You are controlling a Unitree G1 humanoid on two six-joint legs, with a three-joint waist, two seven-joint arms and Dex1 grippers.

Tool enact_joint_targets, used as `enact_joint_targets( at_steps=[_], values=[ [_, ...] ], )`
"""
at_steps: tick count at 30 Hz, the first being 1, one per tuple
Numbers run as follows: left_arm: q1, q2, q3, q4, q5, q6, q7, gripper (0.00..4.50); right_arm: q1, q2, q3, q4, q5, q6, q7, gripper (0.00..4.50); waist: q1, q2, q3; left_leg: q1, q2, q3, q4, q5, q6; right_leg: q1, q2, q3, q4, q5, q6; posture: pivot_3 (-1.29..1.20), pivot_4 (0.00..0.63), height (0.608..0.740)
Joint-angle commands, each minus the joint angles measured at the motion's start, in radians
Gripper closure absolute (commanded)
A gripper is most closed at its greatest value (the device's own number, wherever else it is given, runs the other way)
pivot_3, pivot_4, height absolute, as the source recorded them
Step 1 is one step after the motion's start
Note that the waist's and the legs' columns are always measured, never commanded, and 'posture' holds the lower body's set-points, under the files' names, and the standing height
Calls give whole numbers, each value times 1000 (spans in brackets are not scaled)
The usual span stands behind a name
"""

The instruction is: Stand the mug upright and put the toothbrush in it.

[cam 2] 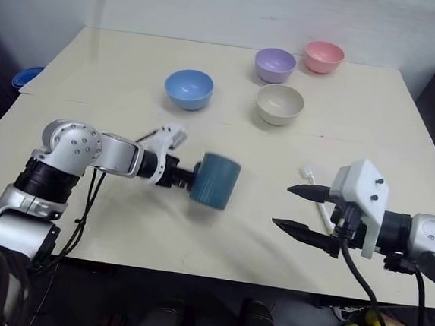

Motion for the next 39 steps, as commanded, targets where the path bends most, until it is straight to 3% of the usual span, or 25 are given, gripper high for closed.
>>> enact_joint_targets(
  at_steps=[1, 7, 12, 19, 25, 29, 34, 37, 39],
  values=[
    [66, -24, 85, -105, 247, -416, -132, 4500, -49, 5, -13, 27, 112, 23, -26, 34, -1, 0, 0, 0, 0, 0, 0, 0, 0, 0, 0, 0, 0, 0, 0, 0, 150, 740],
    [226, -152, 41, -123, 665, -944, -143, 4500, -232, 78, 95, 106, 215, 34, -169, 34, -2, 0, 0, 0, 0, 2, -1, 0, 0, 0, 0, 0, -1, 0, 1, 0, 150, 740],
    [349, -267, 21, -65, 859, -1132, -109, 4500, -290, 97, 133, 135, 246, 56, -213, 34, 12, 0, 0, -2, 0, 3, 0, 0, 1, 0, -1, -2, -3, 1, 2, 0, 150, 740],
    [413, -364, 49, 42, 971, -1231, -105, 4500, -275, 77, 136, 153, 219, 70, -206, 34, 26, 0, 0, -4, 1, 2, 4, -1, 3, 0, -2, -2, -2, 2, 3, 0, 150, 740],
    [471, -371, 90, 44, 988, -1241, -149, 4500, -239, 60, 136, 165, 182, 69, -179, 34, 23, 0, 0, -3, 3, 1, 5, -2, 5, 0, -3, -1, -2, 3, 4, 0, 150, 740],
    [521, -349, 125, 4, 975, -1213, -181, 3666, -239, 64, 138, 182, 174, 70, -176, 0, 21, 0, 0, -3, 4, 1, 5, -2, 5, 0, -3, -1, -2, 3, 4, 0, 150, 740],
    [592, -305, 164, -143, 958, -1152, -242, 2211, -222, 75, 151, 208, 130, 57, -162, 0, 21, 0, 0, -3, 5, 1, 5, -2, 5, 0, -3, -1, -2, 3, 4, 0, 150, 740],
    [649, -250, 187, -261, 951, -1078, -284, 1251, -210, 97, 164, 231, 100, 47, -161, 0, 20, 0, 0, -3, 5, 1, 5, -2, 5, 0, -3, -1, -2, 3, 4, 0, 150, 740],
    [700, -151, 256, -420, 836, -928, -375, 795, -203, 118, 189, 251, 44, 35, -191, 0, 17, 0, 0, -3, 5, 1, 4, -3, 5, 0, -3, -1, -2, 3, 4, 0, 150, 740]
  ],
)
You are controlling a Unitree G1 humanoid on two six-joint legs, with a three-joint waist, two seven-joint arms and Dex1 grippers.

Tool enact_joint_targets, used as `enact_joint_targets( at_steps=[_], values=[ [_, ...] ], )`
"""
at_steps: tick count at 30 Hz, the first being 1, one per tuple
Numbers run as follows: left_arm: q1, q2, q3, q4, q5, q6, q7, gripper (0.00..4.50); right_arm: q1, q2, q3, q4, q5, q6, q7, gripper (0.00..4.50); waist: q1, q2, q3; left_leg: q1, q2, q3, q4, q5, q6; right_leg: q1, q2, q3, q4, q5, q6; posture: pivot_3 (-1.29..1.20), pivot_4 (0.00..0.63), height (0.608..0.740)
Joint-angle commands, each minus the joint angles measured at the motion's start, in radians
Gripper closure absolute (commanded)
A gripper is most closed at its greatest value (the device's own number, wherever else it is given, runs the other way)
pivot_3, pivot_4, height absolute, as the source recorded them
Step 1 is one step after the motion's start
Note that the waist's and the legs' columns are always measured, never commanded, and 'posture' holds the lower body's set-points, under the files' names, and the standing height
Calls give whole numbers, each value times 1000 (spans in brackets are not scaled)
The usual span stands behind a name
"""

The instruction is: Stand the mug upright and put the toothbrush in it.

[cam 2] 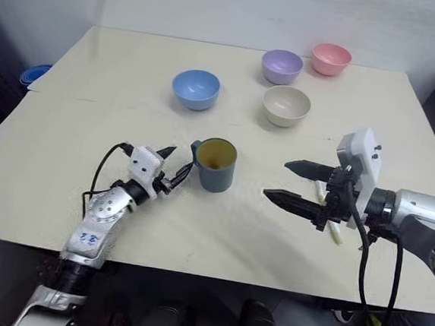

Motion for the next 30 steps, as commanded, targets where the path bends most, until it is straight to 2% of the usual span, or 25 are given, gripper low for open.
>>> enact_joint_targets(
  at_steps=[1, 3, 4, 7, 9, 14, 17, 22, 25, 30],
  values=[
    [57, 150, 117, -265, -186, 211, -152, 504, 8, 28, 25, 27, -87, -31, -46, 0, -5, 0, 0, 0, 1, 0, 0, 0, 0, 0, 1, 0, 0, 0, 0, 0, 150, 740],
    [73, 260, 183, -355, -319, 347, -248, 27, 6, 45, 40, 53, -132, -28, -88, 0, -15, 0, 0, 0, 2, 0, 0, 0, -1, 0, 1, 0, 0, 0, -1, 0, 150, 740],
    [75, 307, 212, -383, -379, 409, -284, 27, 3, 55, 45, 64, -148, -25, -104, 0, -17, 1, 0, 0, 2, 0, 0, 0, -1, 0, 1, 0, 0, -1, -1, 0, 150, 740],
    [83, 617, 357, -434, -657, 669, -573, 27, -8, 120, 68, 90, -210, -47, -168, 0, -26, 0, 1, 0, 2, -2, 0, -1, -2, 0, 1, 0, 1, -2, -3, 0, 150, 740],
    [63, 729, 419, -429, -727, 708, -666, 27, -16, 158, 105, 111, -298, -49, -247, 0, -29, 3, 1, 1, 2, -1, 0, -1, -3, 0, 2, 0, 1, -2, -4, 0, 150, 740],
    [-19, 839, 470, -419, -847, 767, -765, 27, -41, 228, 147, 212, -431, -4, -380, 0, -26, 7, 2, 0, 1, 0, -1, -1, -3, 0, 3, 0, 0, -2, -4, 0, 150, 740],
    [-65, 882, 454, -431, -877, 771, -820, 27, -54, 220, 226, 278, -525, -48, -343, 0, -29, 7, 2, 0, 1, 1, -2, -1, -3, -1, 3, 0, 0, -2, -4, 0, 150, 740],
    [-98, 889, 424, -437, -880, 764, -842, 27, -126, 264, 262, 438, -604, -77, -307, 0, -49, 7, 3, 2, 0, 2, -4, -1, -3, -1, 5, 1, 0, -2, -4, 0, 150, 740],
    [-126, 879, 398, -431, -863, 748, -828, 0, -134, 272, 278, 489, -632, -78, -274, 981, -51, 7, 3, 2, 0, 2, -5, -1, -3, -2, 5, 1, -1, -3, -5, 0, 150, 740],
    [-151, 876, 386, -413, -856, 743, -826, 0, -102, 276, 264, 460, -651, -59, -248, 2644, -51, 7, 3, 2, 1, 2, -6, -1, -3, -2, 6, 1, -1, -3, -5, 0, 150, 740]
  ],
)
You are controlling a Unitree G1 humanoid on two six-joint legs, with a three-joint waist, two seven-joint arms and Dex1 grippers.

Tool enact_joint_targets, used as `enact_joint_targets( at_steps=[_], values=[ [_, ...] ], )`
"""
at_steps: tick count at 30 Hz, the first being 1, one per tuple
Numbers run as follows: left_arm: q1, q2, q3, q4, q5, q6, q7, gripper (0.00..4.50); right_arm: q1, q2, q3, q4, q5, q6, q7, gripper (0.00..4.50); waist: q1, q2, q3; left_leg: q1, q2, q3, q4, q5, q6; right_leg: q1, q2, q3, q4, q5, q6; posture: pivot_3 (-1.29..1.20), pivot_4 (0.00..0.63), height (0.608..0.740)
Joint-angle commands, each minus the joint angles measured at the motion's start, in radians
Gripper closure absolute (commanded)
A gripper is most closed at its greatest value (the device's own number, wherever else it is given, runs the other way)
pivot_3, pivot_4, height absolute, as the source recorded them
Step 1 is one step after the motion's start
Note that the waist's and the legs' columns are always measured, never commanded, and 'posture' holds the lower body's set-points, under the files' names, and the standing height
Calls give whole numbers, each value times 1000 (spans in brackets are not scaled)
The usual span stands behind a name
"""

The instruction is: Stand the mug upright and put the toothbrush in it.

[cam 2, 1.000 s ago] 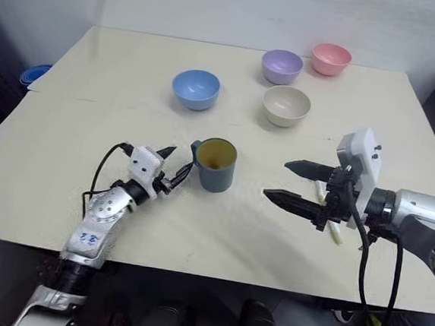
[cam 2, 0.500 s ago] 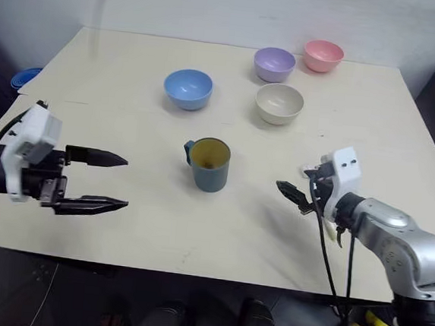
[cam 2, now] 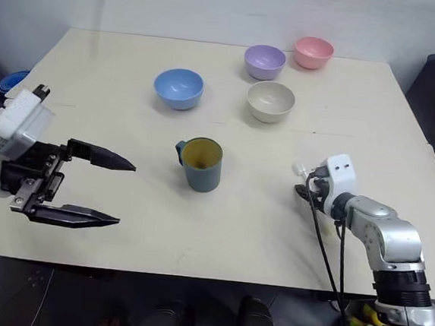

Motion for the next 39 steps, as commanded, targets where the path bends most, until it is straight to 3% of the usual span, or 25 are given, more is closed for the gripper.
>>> enact_joint_targets(
  at_steps=[1, 5, 6, 9, 12, 19, 24, 34, 39],
  values=[
    [-13, 4, 14, 8, 8, -14, -4, 0, 42, 16, 1, -19, -9, 32, 22, 2947, 0, 0, 0, 0, 1, 0, 0, 0, 0, 0, 0, 0, 0, 0, 0, 0, 150, 740],
    [-11, 1, 5, 13, 29, -26, -7, 0, 62, 21, -2, -43, -23, 43, 24, 4233, 2, 0, 0, 0, 1, 0, 0, 0, 0, 0, 0, 0, 0, 0, 0, 0, 150, 740],
    [-10, -1, 6, 21, 31, -26, -6, 0, 62, 22, 7, -47, -37, 37, 22, 4300, 3, 0, 0, 0, 1, 0, 0, 0, 0, 0, 0, 0, 0, 0, 0, 0, 150, 740],
    [-3, -15, 32, 89, 41, -16, 17, 0, 43, 45, 19, -57, -70, -13, 13, 4298, 1, -1, 0, 0, 1, 0, 0, 0, 0, 0, -1, 0, 0, 0, 0, 0, 150, 740],
    [49, -17, 121, 142, 42, 6, 21, 0, -43, 146, -52, -75, -40, -68, -35, 4298, -13, -1, 0, 1, 0, 1, 0, 0, -1, 0, 1, 1, 1, 0, 0, 0, 150, 740],
    [143, -33, 255, 175, 60, 25, 47, 0, -287, 403, -141, -243, 258, -52, 5, 4298, -28, 4, 3, 0, 4, 2, -8, 2, -4, -6, 2, 1, 1, -1, -2, 0, 150, 740],
    [155, -33, 268, 177, 69, 17, 51, 0, -429, 571, -119, -193, 335, -64, -58, 4298, -25, 4, 3, 0, 3, 0, -8, 2, -4, -5, 1, -1, 2, -2, -3, 0, 150, 740],
    [140, -58, 272, 175, 106, -20, 114, 0, -463, 759, 76, 41, 107, -363, 23, 4298, -36, 4, 3, 0, -3, 2, -9, 3, -3, -9, -1, 0, 7, -2, -3, 0, 150, 740],
    [113, -84, 263, 177, 159, -84, 181, 0, -404, 787, 130, 62, 72, -408, 76, 4298, -49, 4, 3, 0, -3, 1, -10, 3, -4, -10, 0, 0, 8, -2, -3, 0, 150, 740]
  ],
)
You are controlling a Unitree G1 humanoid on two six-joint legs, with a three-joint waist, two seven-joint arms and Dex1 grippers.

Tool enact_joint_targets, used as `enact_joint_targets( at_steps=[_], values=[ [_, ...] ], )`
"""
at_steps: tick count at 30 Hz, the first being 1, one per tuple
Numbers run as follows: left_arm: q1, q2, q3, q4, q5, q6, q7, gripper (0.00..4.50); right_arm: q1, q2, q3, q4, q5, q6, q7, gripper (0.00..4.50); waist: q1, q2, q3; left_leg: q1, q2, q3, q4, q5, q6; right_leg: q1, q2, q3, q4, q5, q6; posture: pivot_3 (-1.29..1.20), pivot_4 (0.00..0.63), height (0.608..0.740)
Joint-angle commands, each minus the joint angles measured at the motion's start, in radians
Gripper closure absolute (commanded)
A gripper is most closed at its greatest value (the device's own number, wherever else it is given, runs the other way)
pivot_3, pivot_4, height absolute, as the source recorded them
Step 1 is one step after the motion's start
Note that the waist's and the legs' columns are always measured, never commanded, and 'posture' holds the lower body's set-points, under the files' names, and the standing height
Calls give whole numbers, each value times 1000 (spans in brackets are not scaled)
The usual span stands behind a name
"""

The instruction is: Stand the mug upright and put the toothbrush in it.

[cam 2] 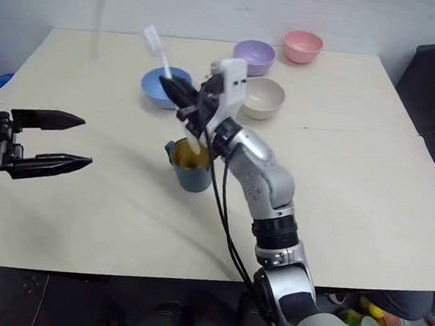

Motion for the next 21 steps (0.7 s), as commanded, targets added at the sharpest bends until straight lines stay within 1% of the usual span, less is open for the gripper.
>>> enact_joint_targets(
  at_steps=[1, 4, 6, 8, 14, 16, 17, 20, 21],
  values=[
    [-36, -20, 25, -11, 43, -69, 45, 0, 31, 18, 26, -11, -14, -44, 45, 4298, -2, 0, 0, 0, 0, 0, 0, 0, 0, 0, 0, 0, 0, 0, 0, 0, 150, 740],
    [-51, -40, 14, -11, 65, -102, 66, 0, 49, 35, 40, 6, -24, -66, 64, 4298, -6, 0, 0, 0, 0, 0, 0, 0, 0, 0, 0, 0, 0, 0, 0, 0, 150, 740],
    [-56, -42, 6, -13, 68, -108, 68, 0, 48, 45, 35, 25, -33, -91, 66, 3562, -7, 0, 0, 0, 0, 0, 0, 0, 0, 0, 0, 0, 0, 0, 0, 0, 150, 740],
    [-67, -41, -2, -10, 65, -112, 66, 0, 46, 51, 27, 47, -46, -118, 64, 3021, -8, 0, 0, 0, 0, 0, 0, 0, -1, 0, 0, 0, 0, 0, 0, 0, 150, 740],
    [-103, -37, -19, 11, 55, -102, 58, 0, 57, 44, 19, 41, -58, -145, 71, 989, -8, 0, 0, 0, 0, 0, 0, 0, -1, 0, 0, 0, 0, 0, 0, 0, 150, 740],
    [-101, -42, -27, 13, 51, -99, 51, 0, 67, 14, 13, -4, -42, -109, 81, 253, -8, 0, 0, 0, 0, 0, 0, 0, -1, 0, 0, 0, 0, 0, 0, 0, 150, 740],
    [-96, -43, -31, 13, 48, -94, 44, 0, 75, -12, 10, -38, -27, -77, 92, 20, -6, 0, 0, 0, 0, 0, 0, 0, -1, 0, 0, 0, 0, 0, 0, 0, 150, 740],
    [-65, -47, -18, 9, 22, -70, 14, 0, 111, -118, -5, -176, 53, 57, 142, 20, -2, 0, 0, 0, 2, -1, 0, 0, -1, 0, -1, 0, 0, 0, 0, 0, 150, 740],
    [-52, -48, -9, 9, 15, -66, 3, 0, 126, -179, -18, -235, 92, 115, 169, 20, -2, 0, 0, 0, 3, -1, 0, 0, -1, 0, -2, 0, 0, 0, 0, 0, 150, 740]
  ],
)
